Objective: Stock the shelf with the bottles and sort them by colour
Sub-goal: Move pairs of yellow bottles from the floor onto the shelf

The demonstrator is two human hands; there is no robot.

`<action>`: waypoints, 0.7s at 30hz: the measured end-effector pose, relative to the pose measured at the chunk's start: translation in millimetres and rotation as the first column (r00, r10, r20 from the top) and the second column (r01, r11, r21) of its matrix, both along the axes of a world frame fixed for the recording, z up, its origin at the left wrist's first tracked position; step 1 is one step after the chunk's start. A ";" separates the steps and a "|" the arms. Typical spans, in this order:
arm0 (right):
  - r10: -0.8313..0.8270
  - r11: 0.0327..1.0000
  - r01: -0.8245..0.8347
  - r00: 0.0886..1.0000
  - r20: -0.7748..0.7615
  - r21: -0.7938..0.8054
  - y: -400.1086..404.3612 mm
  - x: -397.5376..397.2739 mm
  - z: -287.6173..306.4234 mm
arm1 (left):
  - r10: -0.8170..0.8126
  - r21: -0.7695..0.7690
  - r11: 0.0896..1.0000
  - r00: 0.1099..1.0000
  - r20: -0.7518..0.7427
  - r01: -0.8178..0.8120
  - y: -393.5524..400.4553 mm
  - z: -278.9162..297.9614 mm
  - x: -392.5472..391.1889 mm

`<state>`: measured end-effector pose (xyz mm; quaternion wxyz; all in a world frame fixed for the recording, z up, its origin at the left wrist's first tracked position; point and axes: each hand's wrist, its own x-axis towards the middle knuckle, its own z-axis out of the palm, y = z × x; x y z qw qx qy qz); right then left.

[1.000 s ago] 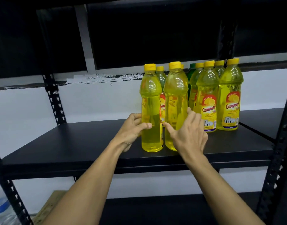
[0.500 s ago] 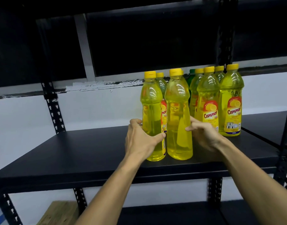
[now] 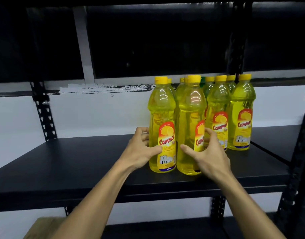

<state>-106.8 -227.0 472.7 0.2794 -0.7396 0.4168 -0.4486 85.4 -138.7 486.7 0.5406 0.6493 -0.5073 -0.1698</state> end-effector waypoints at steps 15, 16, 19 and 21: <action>-0.064 0.997 0.062 0.997 -0.042 -0.043 -3.0 -3.7 -11.2 | 0.219 -0.008 0.976 0.972 0.089 -0.219 6.8 -6.7 -22.0; -0.027 0.999 0.026 0.998 -0.054 -0.019 -4.4 -4.9 -13.7 | 0.262 -0.018 0.965 0.960 0.100 -0.262 5.4 -9.9 -25.5; 0.002 0.999 -0.006 0.993 -0.119 -0.033 -4.9 -5.7 -19.5 | 0.352 -0.018 0.936 0.927 0.133 -0.352 -0.6 -19.0 -29.9; -0.006 0.999 0.001 0.993 -0.114 -0.048 -5.3 -5.2 -21.0 | 0.372 -0.031 0.928 0.918 0.139 -0.372 -3.2 -21.2 -31.0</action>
